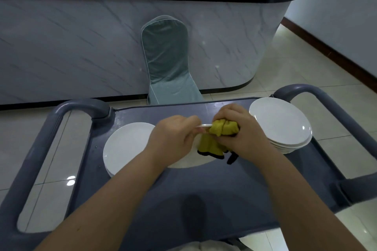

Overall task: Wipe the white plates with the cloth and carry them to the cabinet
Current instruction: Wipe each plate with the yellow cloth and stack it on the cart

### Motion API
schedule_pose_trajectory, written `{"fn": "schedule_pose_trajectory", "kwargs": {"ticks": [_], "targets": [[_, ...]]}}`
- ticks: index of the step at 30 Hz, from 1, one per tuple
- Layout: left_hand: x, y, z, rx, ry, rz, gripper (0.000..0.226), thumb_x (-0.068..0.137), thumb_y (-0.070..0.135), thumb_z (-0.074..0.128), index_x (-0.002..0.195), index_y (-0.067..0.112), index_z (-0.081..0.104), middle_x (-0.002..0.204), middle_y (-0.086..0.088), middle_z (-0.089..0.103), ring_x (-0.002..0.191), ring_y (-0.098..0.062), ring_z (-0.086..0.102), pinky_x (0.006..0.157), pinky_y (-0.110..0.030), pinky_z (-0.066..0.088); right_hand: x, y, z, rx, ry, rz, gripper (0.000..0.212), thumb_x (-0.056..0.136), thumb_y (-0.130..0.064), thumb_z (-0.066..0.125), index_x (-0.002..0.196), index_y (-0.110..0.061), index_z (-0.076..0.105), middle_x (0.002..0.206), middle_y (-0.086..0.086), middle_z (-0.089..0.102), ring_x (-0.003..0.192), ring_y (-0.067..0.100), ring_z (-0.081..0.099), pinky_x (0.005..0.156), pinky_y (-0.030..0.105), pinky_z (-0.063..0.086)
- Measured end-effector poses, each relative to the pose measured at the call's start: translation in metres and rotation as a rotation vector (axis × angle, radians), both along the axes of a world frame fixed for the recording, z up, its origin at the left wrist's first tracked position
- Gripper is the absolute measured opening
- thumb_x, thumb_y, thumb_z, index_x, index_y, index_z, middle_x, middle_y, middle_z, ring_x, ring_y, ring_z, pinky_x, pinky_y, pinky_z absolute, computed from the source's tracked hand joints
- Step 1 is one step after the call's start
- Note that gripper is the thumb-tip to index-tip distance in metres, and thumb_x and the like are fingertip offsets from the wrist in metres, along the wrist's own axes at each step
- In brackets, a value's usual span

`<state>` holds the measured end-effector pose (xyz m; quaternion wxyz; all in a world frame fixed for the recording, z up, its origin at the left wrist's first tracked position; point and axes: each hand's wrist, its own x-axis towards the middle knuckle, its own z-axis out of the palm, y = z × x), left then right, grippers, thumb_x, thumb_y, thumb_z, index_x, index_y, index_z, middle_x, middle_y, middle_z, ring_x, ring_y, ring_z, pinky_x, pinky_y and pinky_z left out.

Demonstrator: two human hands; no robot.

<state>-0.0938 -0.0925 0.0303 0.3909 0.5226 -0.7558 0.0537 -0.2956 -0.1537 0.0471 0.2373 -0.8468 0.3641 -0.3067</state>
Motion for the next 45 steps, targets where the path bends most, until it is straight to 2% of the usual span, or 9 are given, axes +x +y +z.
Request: {"fn": "schedule_pose_trajectory", "kwargs": {"ticks": [4, 10, 15, 19, 23, 26, 32, 39, 45], "targets": [[0.007, 0.005, 0.004, -0.026, 0.181, 0.068, 0.029, 0.092, 0.029, 0.052, 0.079, 0.007, 0.068, 0.058, -0.005, 0.06, 0.053, -0.025, 0.054, 0.054, -0.034, 0.041, -0.033, 0.004, -0.017, 0.363, -0.226, -0.188, 0.029, 0.069, -0.01, 0.085, 0.088, -0.024, 0.068, 0.088, -0.008, 0.064, 0.084, 0.007, 0.061, 0.074, 0.021, 0.047], [-0.006, 0.004, -0.009, -0.048, 0.033, -0.014, 0.027, 0.091, 0.022, 0.056, 0.077, 0.003, 0.069, 0.061, -0.008, 0.061, 0.053, -0.028, 0.054, 0.048, -0.037, 0.045, -0.006, 0.008, -0.011, -0.028, -0.035, -0.072, 0.025, 0.066, -0.018, 0.08, 0.086, -0.023, 0.066, 0.094, -0.009, 0.057, 0.091, 0.009, 0.055, 0.079, 0.021, 0.043], [0.013, 0.011, -0.008, 0.037, 0.572, 0.144, 0.012, 0.088, 0.023, 0.063, 0.081, 0.032, 0.063, 0.077, 0.023, 0.064, 0.071, 0.005, 0.058, 0.064, -0.004, 0.039, -0.024, 0.001, -0.013, 0.342, -0.283, -0.198, 0.025, 0.069, -0.023, 0.086, 0.085, -0.031, 0.069, 0.083, -0.014, 0.068, 0.081, 0.001, 0.063, 0.069, 0.011, 0.048], [0.014, 0.019, -0.037, 0.179, 0.718, 0.27, 0.013, 0.094, 0.024, 0.058, 0.084, 0.033, 0.056, 0.081, 0.023, 0.062, 0.074, 0.004, 0.057, 0.062, -0.005, 0.039, -0.022, 0.005, -0.036, 0.518, -0.331, -0.305, 0.022, 0.07, -0.02, 0.086, 0.084, -0.024, 0.069, 0.079, -0.008, 0.067, 0.075, 0.002, 0.062, 0.063, 0.014, 0.05], [0.02, 0.01, -0.041, 0.348, 0.448, 0.154, 0.026, 0.095, 0.009, 0.054, 0.104, 0.033, 0.055, 0.093, 0.021, 0.061, 0.088, 0.002, 0.054, 0.075, -0.008, 0.039, -0.005, 0.014, -0.039, 0.153, -0.089, -0.246, 0.023, 0.067, -0.004, 0.082, 0.079, -0.019, 0.068, 0.084, 0.0, 0.06, 0.079, 0.015, 0.057, 0.07, 0.028, 0.046], [0.009, 0.001, -0.026, 0.214, 0.08, 0.016, 0.015, 0.094, 0.02, 0.055, 0.099, 0.011, 0.067, 0.092, -0.002, 0.066, 0.088, -0.023, 0.057, 0.075, -0.035, 0.048, 0.011, 0.018, -0.024, -0.086, 0.037, -0.158, 0.016, 0.068, -0.003, 0.077, 0.081, -0.012, 0.073, 0.083, 0.004, 0.061, 0.076, 0.024, 0.057, 0.068, 0.035, 0.047], [0.008, -0.012, 0.022, -0.187, -0.043, 0.072, 0.023, 0.092, 0.025, 0.056, 0.083, 0.01, 0.071, 0.077, -0.003, 0.069, 0.071, -0.022, 0.059, 0.06, -0.03, 0.042, 0.023, 0.016, 0.023, -0.029, -0.132, -0.12, 0.022, 0.068, -0.015, 0.081, 0.086, -0.018, 0.069, 0.087, 0.0, 0.062, 0.08, 0.011, 0.056, 0.071, 0.028, 0.048], [0.022, 0.013, 0.0, 0.035, 0.858, 0.378, 0.019, 0.093, 0.029, 0.055, 0.078, 0.04, 0.06, 0.076, 0.025, 0.063, 0.071, 0.005, 0.055, 0.064, -0.007, 0.039, 0.004, 0.022, -0.016, 0.433, -0.4, -0.326, 0.024, 0.072, -0.019, 0.085, 0.086, -0.016, 0.066, 0.079, -0.004, 0.064, 0.075, 0.009, 0.06, 0.069, 0.025, 0.05], [0.009, 0.018, -0.021, 0.065, -0.042, 0.125, 0.021, 0.091, 0.027, 0.057, 0.094, 0.012, 0.071, 0.089, -0.003, 0.069, 0.083, -0.032, 0.06, 0.075, -0.039, 0.045, 0.015, 0.028, -0.02, 0.12, -0.072, -0.103, 0.014, 0.072, -0.003, 0.08, 0.079, -0.005, 0.067, 0.08, 0.006, 0.059, 0.076, 0.023, 0.056, 0.07, 0.037, 0.047]]}}
